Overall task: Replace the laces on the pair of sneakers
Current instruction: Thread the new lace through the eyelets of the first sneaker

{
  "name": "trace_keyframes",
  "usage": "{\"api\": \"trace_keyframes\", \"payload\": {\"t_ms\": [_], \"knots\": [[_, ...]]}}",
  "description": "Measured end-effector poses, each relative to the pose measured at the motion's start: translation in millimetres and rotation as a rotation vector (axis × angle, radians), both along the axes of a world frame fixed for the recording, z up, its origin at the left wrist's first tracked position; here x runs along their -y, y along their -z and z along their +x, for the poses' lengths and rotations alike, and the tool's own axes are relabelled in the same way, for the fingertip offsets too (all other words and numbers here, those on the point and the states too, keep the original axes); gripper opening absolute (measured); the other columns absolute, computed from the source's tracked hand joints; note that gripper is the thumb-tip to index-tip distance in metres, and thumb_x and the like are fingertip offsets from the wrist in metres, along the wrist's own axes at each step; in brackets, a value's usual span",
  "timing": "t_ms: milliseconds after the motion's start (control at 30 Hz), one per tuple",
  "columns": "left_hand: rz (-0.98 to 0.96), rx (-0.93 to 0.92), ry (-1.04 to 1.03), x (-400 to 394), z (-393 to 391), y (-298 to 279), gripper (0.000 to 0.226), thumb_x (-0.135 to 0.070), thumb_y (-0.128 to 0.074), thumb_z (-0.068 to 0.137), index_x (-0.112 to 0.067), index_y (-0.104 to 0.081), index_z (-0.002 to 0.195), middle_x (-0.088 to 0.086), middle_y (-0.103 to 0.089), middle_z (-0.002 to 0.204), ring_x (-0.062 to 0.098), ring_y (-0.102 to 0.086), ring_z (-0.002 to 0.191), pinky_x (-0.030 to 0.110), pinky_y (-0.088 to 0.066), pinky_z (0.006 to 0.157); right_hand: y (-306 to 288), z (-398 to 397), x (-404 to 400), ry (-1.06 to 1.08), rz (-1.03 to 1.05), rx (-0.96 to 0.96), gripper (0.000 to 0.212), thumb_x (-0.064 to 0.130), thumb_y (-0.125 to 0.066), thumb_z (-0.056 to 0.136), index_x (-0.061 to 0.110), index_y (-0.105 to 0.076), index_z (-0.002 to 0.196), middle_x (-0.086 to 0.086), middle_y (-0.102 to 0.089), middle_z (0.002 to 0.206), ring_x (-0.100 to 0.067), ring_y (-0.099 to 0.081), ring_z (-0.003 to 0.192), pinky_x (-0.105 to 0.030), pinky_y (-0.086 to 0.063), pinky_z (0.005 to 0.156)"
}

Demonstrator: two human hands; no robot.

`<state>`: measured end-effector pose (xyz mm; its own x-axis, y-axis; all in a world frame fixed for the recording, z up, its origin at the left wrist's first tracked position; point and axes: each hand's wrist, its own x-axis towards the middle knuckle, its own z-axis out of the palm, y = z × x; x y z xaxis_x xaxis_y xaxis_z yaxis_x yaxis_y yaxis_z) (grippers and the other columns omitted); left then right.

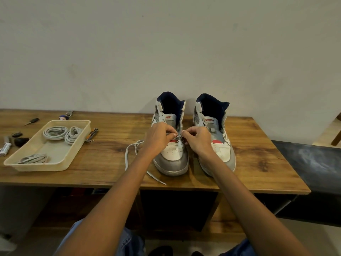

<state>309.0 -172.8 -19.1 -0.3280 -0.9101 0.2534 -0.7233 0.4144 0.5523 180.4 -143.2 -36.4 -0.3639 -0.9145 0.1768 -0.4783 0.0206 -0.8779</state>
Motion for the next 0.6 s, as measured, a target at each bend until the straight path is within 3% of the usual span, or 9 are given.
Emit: {"api": "trace_keyframes", "payload": {"t_ms": [133,267,367,433,533,600], "knots": [[0.0,-0.016,-0.008,-0.3,-0.4,1.1,0.022,-0.023,-0.061,0.088,-0.017,-0.071,0.107,0.002,-0.07,0.105,0.012,-0.063,0.093,0.022,-0.048,0.076,-0.9,0.3,-0.2,-0.006,0.001,0.004,0.014,0.017,-0.061,0.09,0.009,-0.073,0.089,0.001,-0.065,0.075,-0.01,-0.061,0.068,-0.017,-0.049,0.059],[-0.001,-0.031,-0.016,2.0,0.7,-0.4,0.021,-0.023,-0.061,0.089,-0.016,-0.071,0.106,0.001,-0.07,0.105,0.011,-0.062,0.092,0.02,-0.046,0.074,-1.0,0.0,0.6,-0.01,0.011,0.012,0.014,0.018,-0.062,0.09,0.009,-0.073,0.091,-0.001,-0.067,0.08,-0.012,-0.064,0.071,-0.026,-0.055,0.067],[-0.026,0.005,-0.01,2.6,-0.4,0.7,0.021,-0.023,-0.061,0.089,-0.016,-0.071,0.106,0.001,-0.07,0.104,0.011,-0.062,0.093,0.021,-0.047,0.074,-1.6,-0.6,1.2,-0.009,0.018,0.008,0.013,0.017,-0.061,0.09,0.01,-0.072,0.089,0.003,-0.065,0.075,-0.009,-0.062,0.067,-0.021,-0.053,0.063],[-0.039,0.027,-0.013,2.5,-1.5,2.0,0.021,-0.024,-0.061,0.089,-0.017,-0.071,0.106,0.001,-0.07,0.103,0.012,-0.063,0.093,0.024,-0.051,0.077,-2.1,-0.6,0.9,-0.011,0.019,0.008,0.013,0.016,-0.061,0.09,0.01,-0.072,0.088,0.005,-0.063,0.072,-0.007,-0.06,0.064,-0.018,-0.051,0.06],[-0.034,0.057,-0.017,4.2,-0.7,3.3,0.02,-0.025,-0.061,0.089,-0.018,-0.072,0.104,0.001,-0.071,0.101,0.013,-0.063,0.092,0.033,-0.054,0.082,-1.5,0.1,0.5,-0.017,0.022,0.007,0.013,0.017,-0.061,0.09,0.01,-0.072,0.088,0.004,-0.064,0.074,-0.009,-0.062,0.067,-0.024,-0.054,0.065],[-0.036,0.055,-0.014,3.7,-1.5,3.0,0.02,-0.024,-0.061,0.089,-0.018,-0.071,0.104,0.001,-0.071,0.102,0.013,-0.064,0.093,0.032,-0.053,0.082,-1.1,0.4,0.9,-0.022,0.017,0.008,0.014,0.018,-0.062,0.09,0.01,-0.073,0.088,0.004,-0.065,0.075,-0.01,-0.063,0.069,-0.026,-0.055,0.067]]}}
